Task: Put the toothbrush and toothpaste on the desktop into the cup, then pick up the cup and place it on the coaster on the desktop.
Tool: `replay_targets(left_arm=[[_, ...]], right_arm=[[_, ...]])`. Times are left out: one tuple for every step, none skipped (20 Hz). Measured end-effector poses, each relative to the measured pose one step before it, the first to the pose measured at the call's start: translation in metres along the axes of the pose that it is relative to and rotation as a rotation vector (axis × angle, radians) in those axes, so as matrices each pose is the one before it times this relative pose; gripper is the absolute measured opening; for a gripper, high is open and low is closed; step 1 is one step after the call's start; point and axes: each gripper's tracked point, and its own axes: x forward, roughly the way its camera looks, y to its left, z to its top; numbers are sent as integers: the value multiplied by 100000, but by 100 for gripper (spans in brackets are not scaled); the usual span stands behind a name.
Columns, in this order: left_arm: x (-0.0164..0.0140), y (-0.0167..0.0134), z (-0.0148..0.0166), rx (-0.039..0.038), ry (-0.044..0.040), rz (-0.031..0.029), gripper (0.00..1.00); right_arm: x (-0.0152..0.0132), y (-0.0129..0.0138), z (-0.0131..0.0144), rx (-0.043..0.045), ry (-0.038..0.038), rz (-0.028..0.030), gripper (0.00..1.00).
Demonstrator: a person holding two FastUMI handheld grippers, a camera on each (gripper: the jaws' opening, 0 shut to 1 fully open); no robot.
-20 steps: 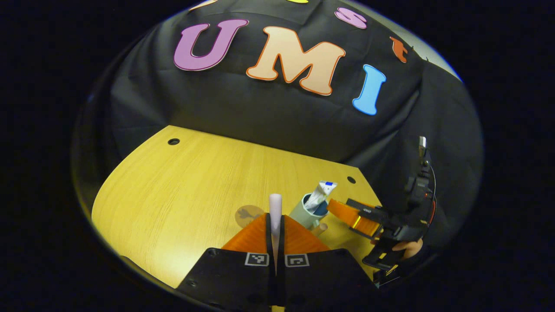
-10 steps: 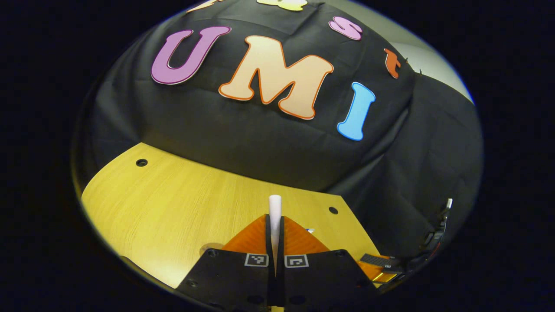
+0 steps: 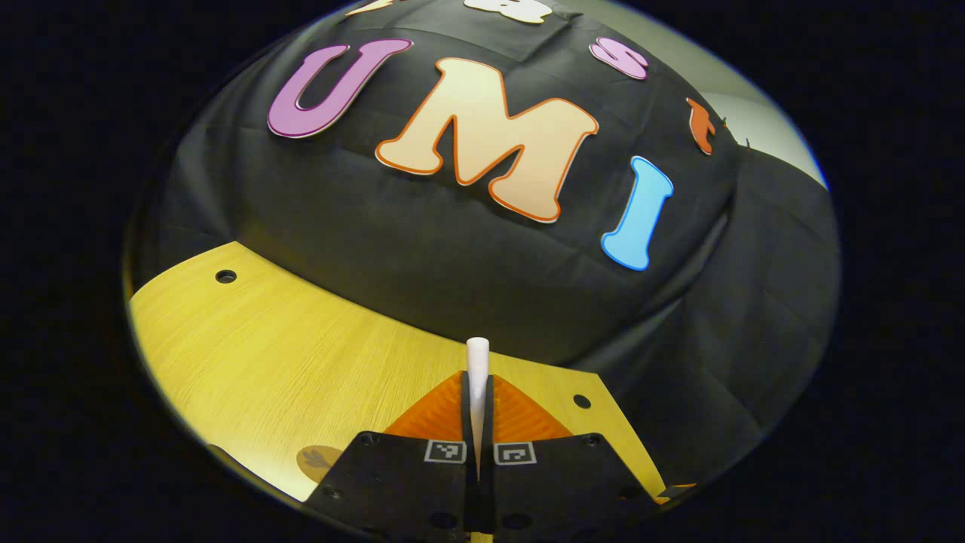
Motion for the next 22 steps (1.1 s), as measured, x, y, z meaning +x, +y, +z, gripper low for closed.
replay_targets(left_arm=[[397, 238, -303, -1517, -500, 1198, 0], [326, 330, -652, -634, 1121, 1241, 0], [161, 194, -608, -258, 1106, 623, 0], [186, 73, -704, -38, 1102, 451, 0], [31, 123, -518, 106, 690, 118, 0], [-208, -47, -405, 77, 435, 336, 0], [-287, -156, -126, 322, -340, -284, 0], [-357, -170, -249, 681, -472, 139, 0], [-496, -170, -57, 1228, -405, 167, 0], [-407, -274, -85, 1285, 92, -528, 0], [-495, -295, -34, 1156, -170, -408, 0], [-491, -131, -300, 1196, 853, -312, 0], [-560, -79, -263, 1438, 690, 112, 0], [-532, -75, -223, 1523, 219, 213, 0], [-513, -272, -253, 1110, 201, -306, 0], [-510, -217, -425, 676, 869, -379, 1], [-494, -223, -560, 922, 1202, -209, 2], [-266, -193, -685, 1008, 1552, -67, 2], [-365, -113, -522, 783, 960, 51, 3], [-415, -319, -573, 848, 1266, -155, 3], [4, -140, -621, 859, 1307, -412, 4], [-444, -510, -523, 515, 1676, -1262, 6]], right_arm=[[-63, -697, 236, 1096, -179, -1427, 99], [-59, -633, 100, 1130, -194, -1142, 99], [-82, -368, -23, 963, 87, -786, 99], [69, -268, -18, 544, 94, -546, 99], [6, -216, -58, -220, -42, -424, 99], [-17, -27, 47, -324, 98, -56, 98], [42, 177, -46, -380, 252, 407, 99], [9, 257, 49, -413, -7, 785, 99], [135, 456, 0, -689, 16, 979, 94], [79, 510, 41, -809, -20, 1160, 99], [271, 494, 35, -772, 94, 1281, 94], [143, 449, 93, -536, 243, 1294, 99], [93, 480, -2, -335, 157, 1400, 99], [159, 437, 63, -430, 148, 1255, 99], [148, 354, -74, -327, 375, 1357, 94], [177, 373, -9, -217, 515, 1395, 94], [164, 276, -51, -284, 349, 1228, 99], [130, 284, 46, -163, 440, 1315, 94], [147, 354, -83, -86, 495, 1338, 94], [241, 405, 100, -298, 526, 1464, 99], [34, 301, 56, -698, 436, 1404, 99], [244, 333, 93, -1072, 567, 1308, 94]])
